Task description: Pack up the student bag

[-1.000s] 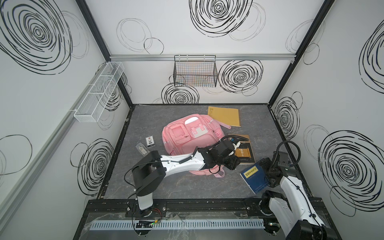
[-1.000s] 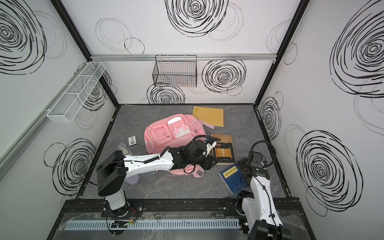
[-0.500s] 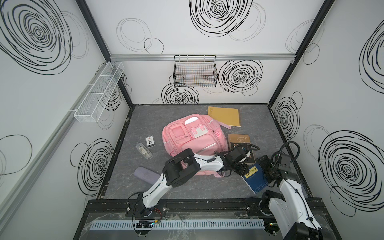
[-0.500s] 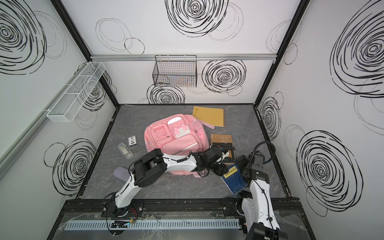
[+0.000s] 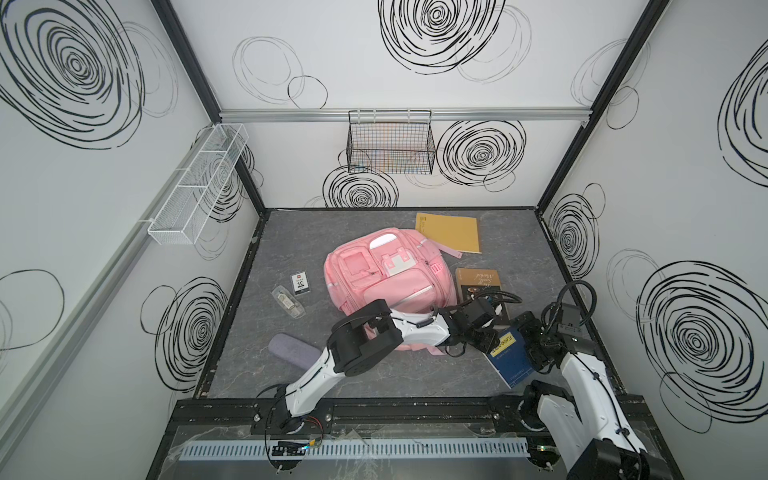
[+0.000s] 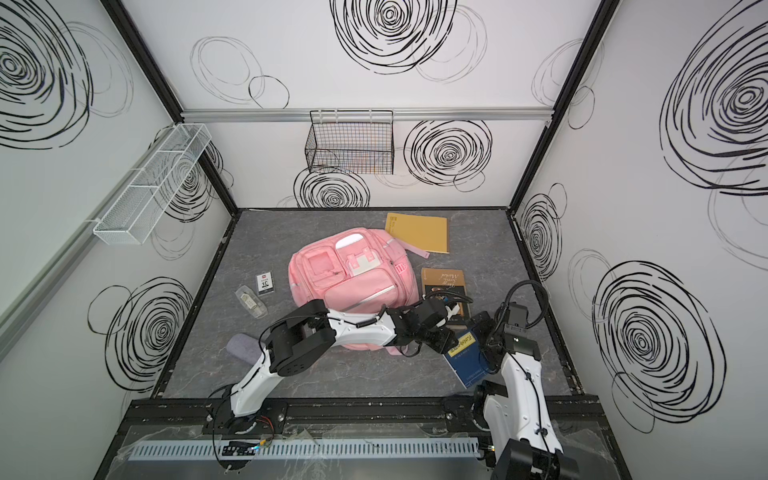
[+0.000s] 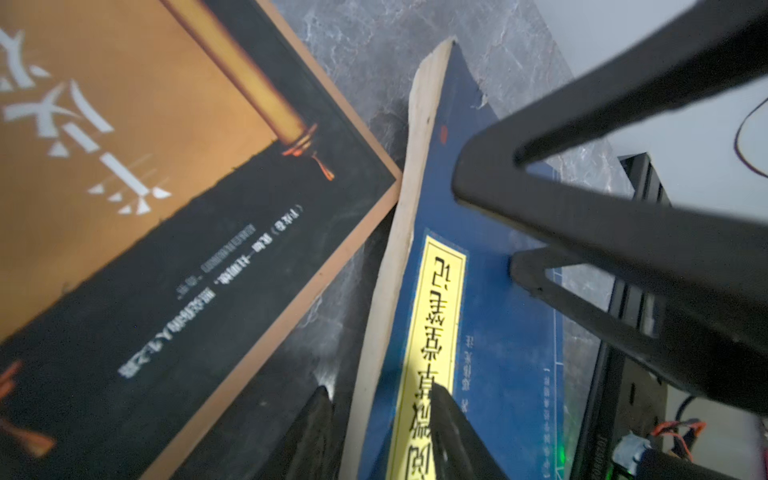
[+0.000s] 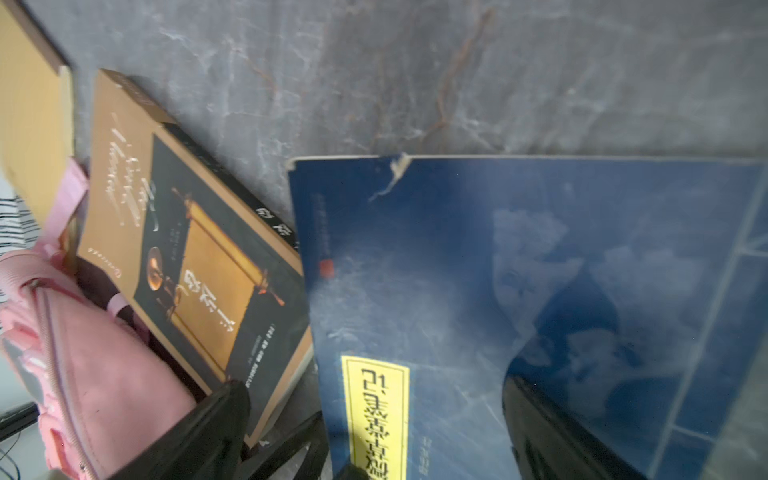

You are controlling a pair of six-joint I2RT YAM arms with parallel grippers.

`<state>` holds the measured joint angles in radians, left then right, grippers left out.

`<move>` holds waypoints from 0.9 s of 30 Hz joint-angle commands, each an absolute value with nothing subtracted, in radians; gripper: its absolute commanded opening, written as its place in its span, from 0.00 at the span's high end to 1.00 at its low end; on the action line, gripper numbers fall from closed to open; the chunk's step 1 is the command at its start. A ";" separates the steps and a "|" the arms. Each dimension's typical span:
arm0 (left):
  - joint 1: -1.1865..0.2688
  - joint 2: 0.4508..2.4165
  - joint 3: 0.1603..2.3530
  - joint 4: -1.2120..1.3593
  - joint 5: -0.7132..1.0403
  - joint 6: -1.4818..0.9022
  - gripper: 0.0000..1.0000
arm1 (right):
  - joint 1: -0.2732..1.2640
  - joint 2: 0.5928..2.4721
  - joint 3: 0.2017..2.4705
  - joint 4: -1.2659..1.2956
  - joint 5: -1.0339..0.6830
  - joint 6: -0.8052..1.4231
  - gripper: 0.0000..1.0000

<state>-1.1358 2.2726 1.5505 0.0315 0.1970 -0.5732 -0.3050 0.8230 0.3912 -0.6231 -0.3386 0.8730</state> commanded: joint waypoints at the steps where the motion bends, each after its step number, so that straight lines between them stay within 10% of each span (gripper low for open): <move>1: -1.131 2.318 1.549 -0.024 0.130 -0.575 0.57 | -0.326 0.860 0.406 -0.768 -0.281 0.924 0.00; 17: -1.122 2.334 1.578 0.024 0.185 -0.593 0.57 | -0.438 0.955 0.429 -0.700 -0.101 0.979 0.00; 27: -1.123 2.347 1.586 0.029 0.206 -0.601 0.57 | -0.443 1.001 0.310 -0.549 -0.365 0.893 0.00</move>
